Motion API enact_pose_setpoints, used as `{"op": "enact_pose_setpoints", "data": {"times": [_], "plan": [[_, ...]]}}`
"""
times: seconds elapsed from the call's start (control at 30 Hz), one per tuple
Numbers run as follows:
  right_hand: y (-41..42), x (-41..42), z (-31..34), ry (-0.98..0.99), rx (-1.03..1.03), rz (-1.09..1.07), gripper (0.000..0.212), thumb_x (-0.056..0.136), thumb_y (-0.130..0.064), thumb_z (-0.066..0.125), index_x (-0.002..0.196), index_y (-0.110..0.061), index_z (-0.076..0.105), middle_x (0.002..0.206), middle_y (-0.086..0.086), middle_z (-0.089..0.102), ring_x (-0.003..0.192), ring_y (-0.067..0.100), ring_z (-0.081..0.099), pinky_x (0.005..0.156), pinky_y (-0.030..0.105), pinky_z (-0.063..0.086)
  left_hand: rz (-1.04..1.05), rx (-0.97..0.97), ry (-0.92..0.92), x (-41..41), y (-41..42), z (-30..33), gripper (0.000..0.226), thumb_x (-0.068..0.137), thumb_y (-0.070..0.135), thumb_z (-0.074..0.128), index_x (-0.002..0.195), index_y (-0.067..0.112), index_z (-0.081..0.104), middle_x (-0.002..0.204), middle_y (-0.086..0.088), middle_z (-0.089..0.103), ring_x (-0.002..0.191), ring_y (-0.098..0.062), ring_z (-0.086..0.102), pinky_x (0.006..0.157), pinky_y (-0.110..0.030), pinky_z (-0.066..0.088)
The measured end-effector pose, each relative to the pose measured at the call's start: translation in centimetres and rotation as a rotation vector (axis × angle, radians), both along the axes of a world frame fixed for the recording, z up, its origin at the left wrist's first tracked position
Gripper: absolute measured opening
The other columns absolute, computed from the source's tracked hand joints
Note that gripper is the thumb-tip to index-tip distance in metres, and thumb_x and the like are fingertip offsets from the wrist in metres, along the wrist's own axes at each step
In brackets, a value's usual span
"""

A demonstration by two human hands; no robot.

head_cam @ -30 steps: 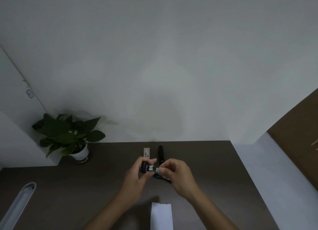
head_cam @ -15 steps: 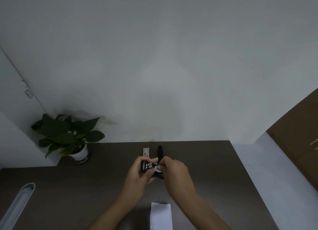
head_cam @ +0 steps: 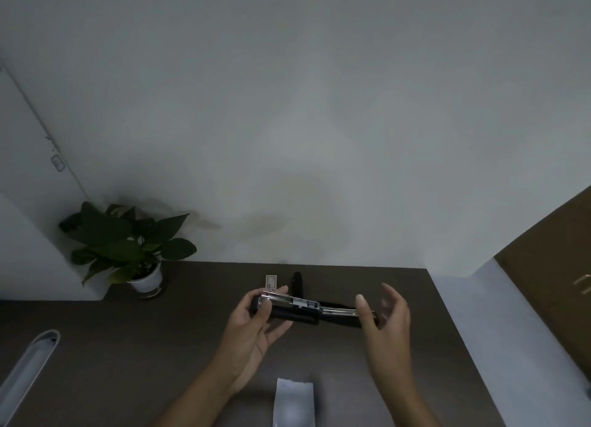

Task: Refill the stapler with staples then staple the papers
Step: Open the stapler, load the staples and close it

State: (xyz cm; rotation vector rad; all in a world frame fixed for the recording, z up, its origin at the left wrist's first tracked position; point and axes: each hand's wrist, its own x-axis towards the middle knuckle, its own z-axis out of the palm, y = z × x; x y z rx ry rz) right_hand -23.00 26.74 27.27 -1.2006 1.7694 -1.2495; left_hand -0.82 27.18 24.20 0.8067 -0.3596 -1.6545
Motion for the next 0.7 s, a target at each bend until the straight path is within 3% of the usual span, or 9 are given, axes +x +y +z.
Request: {"op": "enact_pose_setpoints", "data": {"times": [0.07,0.13,0.2,0.3,0.4,0.5,0.57,0.63,0.7], "plan": [[0.5,-0.3,-0.6,-0.349,0.179,0.065,0.068,0.074,-0.053,0.069,0.136,-0.035,0.046,0.129,-0.012,0.056,0.117,0.005,0.055,0.099,0.035,0.042,-0.015,0.041,0.100,0.0,-0.1,-0.2,0.042,0.092,0.012,0.058,0.132,0.000,0.054,0.138,-0.022,0.064,0.122,-0.040,0.066,0.083,-0.040,0.064],[0.8,-0.3,-1.0,-0.636,0.188,0.126,0.059,0.077,-0.035,0.071,0.133,-0.027,0.054,0.125,-0.007,0.067,0.113,0.007,0.062,0.093,0.033,0.045,-0.034,0.067,0.155,-0.3,-0.2,-0.3,0.043,0.093,0.013,0.057,0.133,-0.001,0.054,0.137,-0.024,0.064,0.120,-0.038,0.067,0.082,-0.038,0.064],[1.0,0.2,-0.9,-0.703,0.125,0.141,0.039,0.085,-0.022,0.067,0.123,-0.020,0.062,0.115,-0.004,0.074,0.110,0.012,0.068,0.087,0.030,0.047,-0.048,0.077,0.160,-0.8,-0.2,-0.3,0.044,0.092,0.014,0.057,0.132,-0.005,0.054,0.134,-0.025,0.066,0.114,-0.036,0.071,0.078,-0.038,0.065],[1.1,0.5,-0.4,-0.413,0.047,0.111,0.022,0.093,-0.018,0.063,0.115,-0.019,0.065,0.107,-0.004,0.076,0.105,0.006,0.069,0.087,0.027,0.050,-0.067,0.059,0.057,-0.9,-0.5,-0.2,0.044,0.092,0.015,0.057,0.128,-0.008,0.053,0.124,-0.028,0.070,0.108,-0.035,0.073,0.079,-0.039,0.066],[1.0,0.4,0.4,-0.086,-0.069,0.223,0.027,0.094,-0.009,0.064,0.119,-0.018,0.062,0.106,-0.009,0.074,0.104,0.001,0.067,0.088,0.013,0.049,-0.102,-0.007,-0.236,-0.2,-0.8,0.8,0.031,0.099,0.011,0.054,0.124,-0.007,0.054,0.126,-0.030,0.066,0.110,-0.031,0.072,0.085,-0.043,0.064],[1.0,1.1,1.3,0.312,-0.062,0.415,0.031,0.093,-0.017,0.066,0.105,-0.043,0.055,0.093,-0.020,0.071,0.092,-0.007,0.066,0.075,0.012,0.050,-0.184,-0.072,-0.523,0.1,-0.8,1.9,0.020,0.102,0.010,0.053,0.120,0.005,0.059,0.122,-0.013,0.072,0.113,-0.023,0.072,0.086,-0.040,0.064],[0.9,1.9,1.6,0.463,-0.046,0.503,0.038,0.093,-0.021,0.064,0.099,-0.056,0.049,0.091,-0.027,0.066,0.089,-0.010,0.062,0.068,0.011,0.047,-0.228,-0.082,-0.630,-0.1,-0.9,2.5,0.020,0.103,0.009,0.052,0.122,0.011,0.058,0.124,-0.005,0.073,0.114,-0.020,0.071,0.084,-0.037,0.064],[0.9,2.9,1.8,0.537,-0.040,0.562,0.046,0.093,-0.022,0.060,0.112,-0.062,0.045,0.100,-0.032,0.062,0.095,-0.010,0.059,0.069,0.009,0.046,-0.249,-0.081,-0.649,-0.7,-0.9,3.0,0.025,0.104,0.009,0.051,0.128,0.016,0.056,0.126,0.001,0.071,0.113,-0.014,0.070,0.083,-0.033,0.064],[0.8,3.7,1.6,0.653,-0.021,0.619,0.052,0.095,-0.025,0.056,0.138,-0.047,0.038,0.121,-0.022,0.060,0.110,0.000,0.057,0.082,0.016,0.049,-0.265,-0.075,-0.651,-1.3,-0.7,3.1,0.027,0.104,0.017,0.052,0.130,0.026,0.056,0.114,0.010,0.075,0.107,-0.006,0.072,0.079,-0.028,0.063]]}}
